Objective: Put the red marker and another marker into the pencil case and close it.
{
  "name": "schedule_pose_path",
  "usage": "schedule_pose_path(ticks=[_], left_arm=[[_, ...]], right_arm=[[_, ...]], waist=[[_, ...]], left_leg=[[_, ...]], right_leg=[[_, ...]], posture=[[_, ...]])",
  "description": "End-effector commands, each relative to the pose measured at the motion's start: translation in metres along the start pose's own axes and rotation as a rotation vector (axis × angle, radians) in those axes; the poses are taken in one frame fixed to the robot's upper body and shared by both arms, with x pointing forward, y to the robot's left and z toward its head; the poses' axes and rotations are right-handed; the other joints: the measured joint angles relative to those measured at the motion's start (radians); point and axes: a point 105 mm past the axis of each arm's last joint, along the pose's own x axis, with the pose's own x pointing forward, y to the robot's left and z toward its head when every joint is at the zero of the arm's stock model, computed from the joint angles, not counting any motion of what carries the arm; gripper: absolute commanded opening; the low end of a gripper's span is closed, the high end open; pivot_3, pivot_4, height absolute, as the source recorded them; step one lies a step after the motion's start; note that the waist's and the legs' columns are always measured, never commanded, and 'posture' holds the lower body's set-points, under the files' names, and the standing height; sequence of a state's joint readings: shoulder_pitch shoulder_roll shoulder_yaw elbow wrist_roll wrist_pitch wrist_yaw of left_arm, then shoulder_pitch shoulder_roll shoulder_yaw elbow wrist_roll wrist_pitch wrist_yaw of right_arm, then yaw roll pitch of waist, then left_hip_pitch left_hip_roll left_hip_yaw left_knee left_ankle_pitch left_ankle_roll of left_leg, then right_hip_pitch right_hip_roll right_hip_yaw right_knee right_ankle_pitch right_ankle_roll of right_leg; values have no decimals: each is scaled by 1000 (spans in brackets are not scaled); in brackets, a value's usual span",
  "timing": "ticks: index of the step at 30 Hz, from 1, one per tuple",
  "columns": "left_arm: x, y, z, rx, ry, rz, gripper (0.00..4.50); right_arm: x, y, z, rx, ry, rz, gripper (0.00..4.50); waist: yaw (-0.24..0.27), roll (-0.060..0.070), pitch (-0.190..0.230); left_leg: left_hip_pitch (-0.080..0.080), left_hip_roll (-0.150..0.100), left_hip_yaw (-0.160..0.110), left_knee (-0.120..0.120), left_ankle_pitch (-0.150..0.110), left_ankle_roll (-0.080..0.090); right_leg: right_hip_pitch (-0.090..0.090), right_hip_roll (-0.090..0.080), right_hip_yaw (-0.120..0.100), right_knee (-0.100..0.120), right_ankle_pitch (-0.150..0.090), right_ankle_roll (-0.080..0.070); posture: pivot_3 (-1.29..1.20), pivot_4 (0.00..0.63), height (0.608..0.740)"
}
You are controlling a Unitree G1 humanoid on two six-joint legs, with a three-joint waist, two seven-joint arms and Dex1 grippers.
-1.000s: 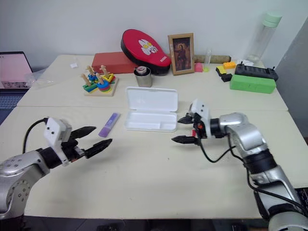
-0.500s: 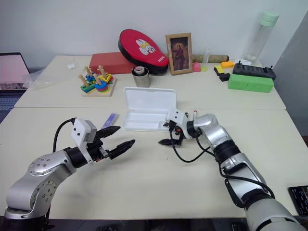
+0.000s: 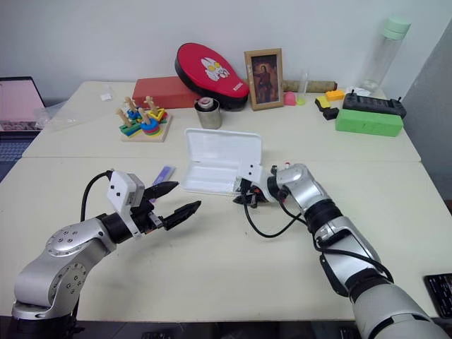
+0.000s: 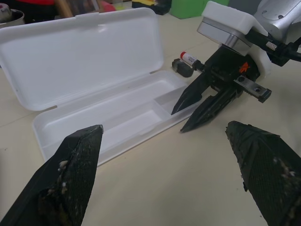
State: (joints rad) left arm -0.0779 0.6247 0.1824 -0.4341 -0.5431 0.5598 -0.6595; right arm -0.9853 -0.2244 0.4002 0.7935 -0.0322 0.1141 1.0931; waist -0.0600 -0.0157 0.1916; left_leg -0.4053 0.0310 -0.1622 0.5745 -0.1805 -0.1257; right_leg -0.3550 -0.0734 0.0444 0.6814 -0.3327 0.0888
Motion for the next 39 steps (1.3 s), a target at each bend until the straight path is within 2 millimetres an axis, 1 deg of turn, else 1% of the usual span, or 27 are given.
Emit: schedule_pose_path(ticks=[1, 3, 5, 9, 13, 18, 19, 22, 25, 30, 35, 39], left_arm=[[1, -1, 9, 43, -31, 3, 4500], [1, 0, 8, 45, -28, 5, 4500], [-2, -1, 7, 46, -20, 7, 4500], [-14, -2, 3, 41, 2, 15, 4500], [-30, -8, -2, 24, 34, 17, 4500], [-48, -18, -12, 18, 93, -8, 4500], [-51, -20, -13, 17, 105, -15, 4500], [-54, -21, -15, 17, 120, -24, 4500], [-53, -19, -12, 24, 114, -23, 4500], [-49, -20, -10, 28, 107, -33, 4500], [-48, -19, -9, 32, 106, -35, 4500], [-46, -19, -8, 35, 104, -41, 4500]], right_arm=[[-6, -3, 10, -35, -42, -2, 16], [-9, -3, 13, -46, -58, -5, 16], [-16, 0, 20, -93, -98, 3, 16], [-31, 15, 17, -136, -98, 31, 16], [-45, 44, 12, -172, -101, 68, 16], [-51, 75, 0, -161, -50, 112, 16], [-51, 83, -1, -154, -48, 130, 16], [-52, 100, 1, -138, -58, 167, 16], [-51, 105, 4, -125, -61, 169, 16], [-45, 111, 3, -100, -47, 176, 16], [-37, 108, -6, -63, -9, 135, 16], [-36, 110, -4, -44, -28, 140, 16]], waist=[[0, 0, 0], [0, 0, 0], [0, 0, 0], [1, 0, 0], [3, 0, 0], [2, 0, 0], [2, 0, 0], [5, 0, 0], [6, 0, 0], [6, 0, 0], [6, 0, 0], [6, 0, 0]], left_leg=[[0, 0, 0, 0, 0, 0], [0, 0, 0, 0, 0, 0], [0, 0, 0, 0, 0, 0], [0, 0, 0, 0, 0, 0], [-1, 0, 0, -1, 0, 0], [1, 0, 1, 0, 0, 0], [1, 0, 0, 0, 0, 0], [2, 0, 0, 0, 0, 0], [2, 0, 0, 0, 0, 0], [2, 0, 0, 0, 0, 0], [2, 0, 0, 0, 0, 0], [2, 0, 0, 0, 0, 0]], right_leg=[[0, 0, 0, 0, 0, 0], [0, 0, 0, 0, 0, 0], [0, 0, 0, 0, 0, 0], [0, 0, 0, -1, 0, 0], [0, 0, 0, -1, 0, 0], [1, 0, 1, 0, 0, 0], [1, 0, 1, 0, 0, 0], [2, 0, 1, -1, 0, 0], [3, 0, 1, -1, 0, 0], [3, 0, 1, -1, 0, 0], [2, 0, 1, -1, 0, 0], [2, 0, 1, -1, 0, 0]], posture=[[0, 150, 740], [0, 150, 740], [0, 150, 740], [0, 150, 740], [0, 150, 740], [0, 150, 740], [0, 150, 740], [0, 150, 740], [0, 150, 740], [0, 150, 740], [0, 150, 740], [0, 150, 740]])
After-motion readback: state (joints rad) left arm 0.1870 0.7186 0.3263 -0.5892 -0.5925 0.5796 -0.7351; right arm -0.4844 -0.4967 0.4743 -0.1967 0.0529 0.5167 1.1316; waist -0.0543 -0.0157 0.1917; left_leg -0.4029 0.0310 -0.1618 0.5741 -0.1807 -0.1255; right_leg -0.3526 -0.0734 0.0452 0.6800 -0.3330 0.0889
